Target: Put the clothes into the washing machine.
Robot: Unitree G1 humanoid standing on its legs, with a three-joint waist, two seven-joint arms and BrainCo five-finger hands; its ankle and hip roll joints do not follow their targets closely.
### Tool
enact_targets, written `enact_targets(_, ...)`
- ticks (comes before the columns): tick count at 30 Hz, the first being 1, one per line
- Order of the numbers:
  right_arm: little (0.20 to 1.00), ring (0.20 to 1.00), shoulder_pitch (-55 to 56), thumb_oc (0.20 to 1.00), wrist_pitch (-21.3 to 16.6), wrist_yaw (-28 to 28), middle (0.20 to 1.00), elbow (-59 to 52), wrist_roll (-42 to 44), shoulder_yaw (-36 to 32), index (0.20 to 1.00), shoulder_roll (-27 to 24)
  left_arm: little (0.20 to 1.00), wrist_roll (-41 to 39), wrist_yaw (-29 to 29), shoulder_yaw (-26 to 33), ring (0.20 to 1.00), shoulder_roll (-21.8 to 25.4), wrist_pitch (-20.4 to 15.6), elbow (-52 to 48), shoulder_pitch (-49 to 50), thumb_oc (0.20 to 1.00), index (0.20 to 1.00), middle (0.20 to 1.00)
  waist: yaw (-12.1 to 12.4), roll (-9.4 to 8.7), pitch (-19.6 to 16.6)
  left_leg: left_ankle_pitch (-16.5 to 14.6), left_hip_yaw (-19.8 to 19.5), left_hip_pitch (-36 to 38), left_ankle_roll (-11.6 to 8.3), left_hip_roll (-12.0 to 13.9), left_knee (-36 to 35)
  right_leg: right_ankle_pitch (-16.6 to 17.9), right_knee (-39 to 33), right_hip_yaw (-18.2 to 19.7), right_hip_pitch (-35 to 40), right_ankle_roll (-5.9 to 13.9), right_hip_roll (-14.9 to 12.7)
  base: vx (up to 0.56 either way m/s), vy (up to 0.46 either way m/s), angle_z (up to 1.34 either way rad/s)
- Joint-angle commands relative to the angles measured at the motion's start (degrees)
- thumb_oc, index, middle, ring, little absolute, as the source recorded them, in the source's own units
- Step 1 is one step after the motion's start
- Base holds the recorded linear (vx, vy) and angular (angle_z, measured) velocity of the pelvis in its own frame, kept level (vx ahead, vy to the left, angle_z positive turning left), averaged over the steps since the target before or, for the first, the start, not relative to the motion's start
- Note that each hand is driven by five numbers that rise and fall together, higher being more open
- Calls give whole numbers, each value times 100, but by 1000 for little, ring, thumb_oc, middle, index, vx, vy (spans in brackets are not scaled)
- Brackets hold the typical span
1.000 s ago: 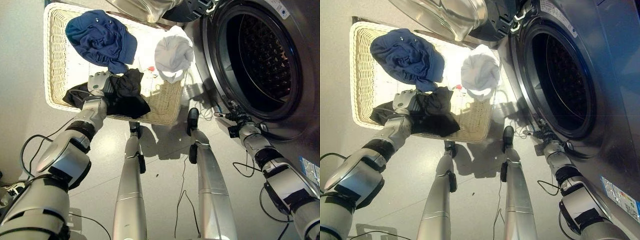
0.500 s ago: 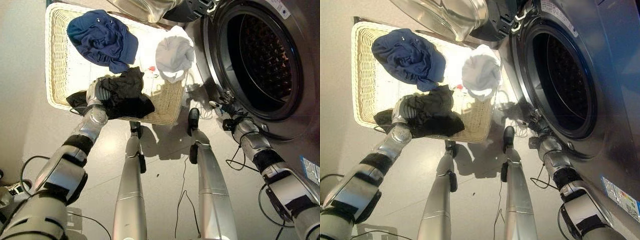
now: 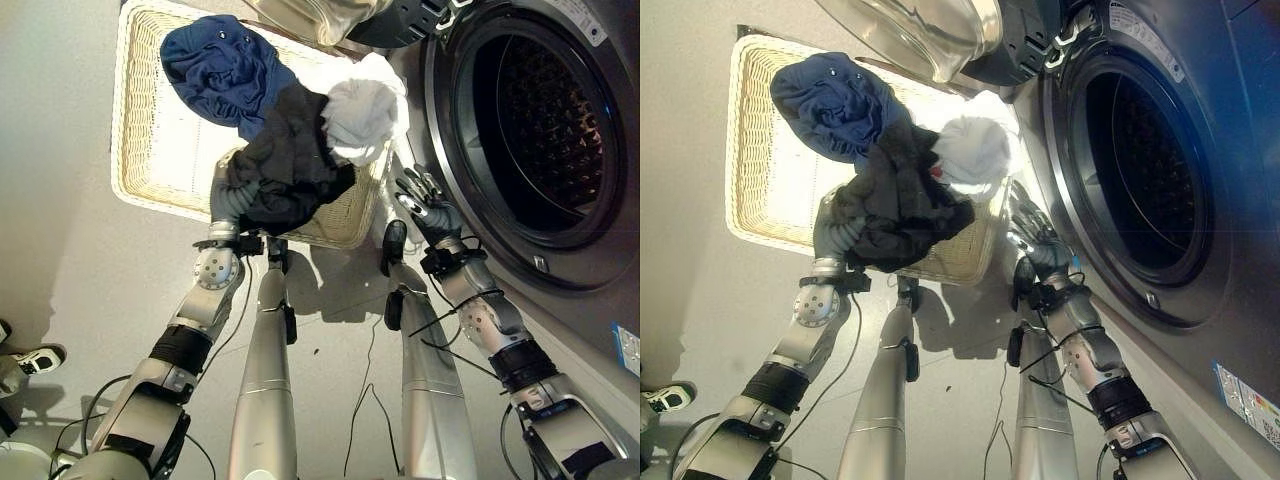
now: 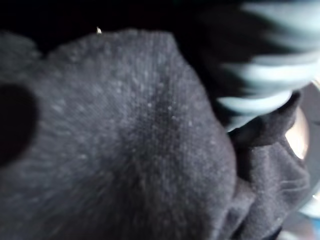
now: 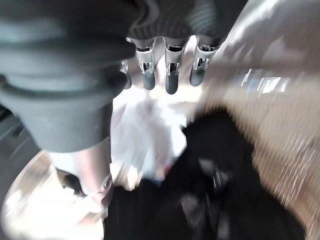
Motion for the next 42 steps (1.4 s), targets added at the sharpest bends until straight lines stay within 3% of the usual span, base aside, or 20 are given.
enact_targets(1,1000,1000,74,1000,79,381,1000,-741,-137,100,1000,56,200,-383,-514,152,200,3,-381,-664,-153,200,200,200,76,-70,6,-369,-163,-88,507,-590,532,511,-528,-345,322,378,264,0,0,0)
enact_targets(10,1000,1000,-328,1000,614,448,1000,-1038,-129,576,1000,216,200,-783,-1249,48,200,-296,-299,-1354,-224,200,200,200,199,30,6,-321,-195,-85,532,-665,527,521,-538,-409,330,363,192,1,-12,2)
enact_targets(23,1000,1000,-750,1000,596,649,1000,-1197,90,875,1000,427,200,-929,-1443,-213,200,-444,59,-1642,-427,200,200,200,288,100,6,-288,-213,-115,558,-758,593,553,-515,-479,313,345,154,3,-9,3)
enact_targets(37,1000,1000,-1004,1000,582,319,1000,-1361,51,1176,1000,656,200,-1036,-1726,-604,200,-691,-2,-1808,-570,200,200,200,284,98,6,-260,-167,-156,593,-788,643,587,-505,-498,283,318,199,0,0,0)
enact_targets(38,909,909,-1028,909,587,312,909,-1346,35,1191,909,658,200,-1067,-1763,-625,200,-721,-35,-1817,-585,200,200,200,283,101,6,-257,-157,-160,595,-787,643,590,-511,-499,280,317,199,0,0,0)
enact_targets(39,398,398,-1033,398,593,273,398,-1352,24,1208,398,667,200,-1104,-1813,-656,200,-741,-49,-1836,-599,200,200,200,280,99,6,-255,-155,-167,598,-789,645,592,-508,-500,274,318,198,0,0,0)
enact_targets(40,200,200,-1031,200,587,244,200,-1353,31,1218,200,669,200,-1115,-1840,-667,200,-753,-55,-1844,-603,200,200,200,280,98,6,-252,-154,-171,598,-791,645,594,-507,-500,271,318,199,0,0,0)
enact_targets(42,200,200,-1059,200,563,174,200,-1347,36,1215,200,672,200,-1149,-1941,-729,200,-798,-46,-1911,-625,200,200,200,273,89,6,-249,-146,-166,598,-792,632,605,-525,-513,277,321,197,0,0,0)
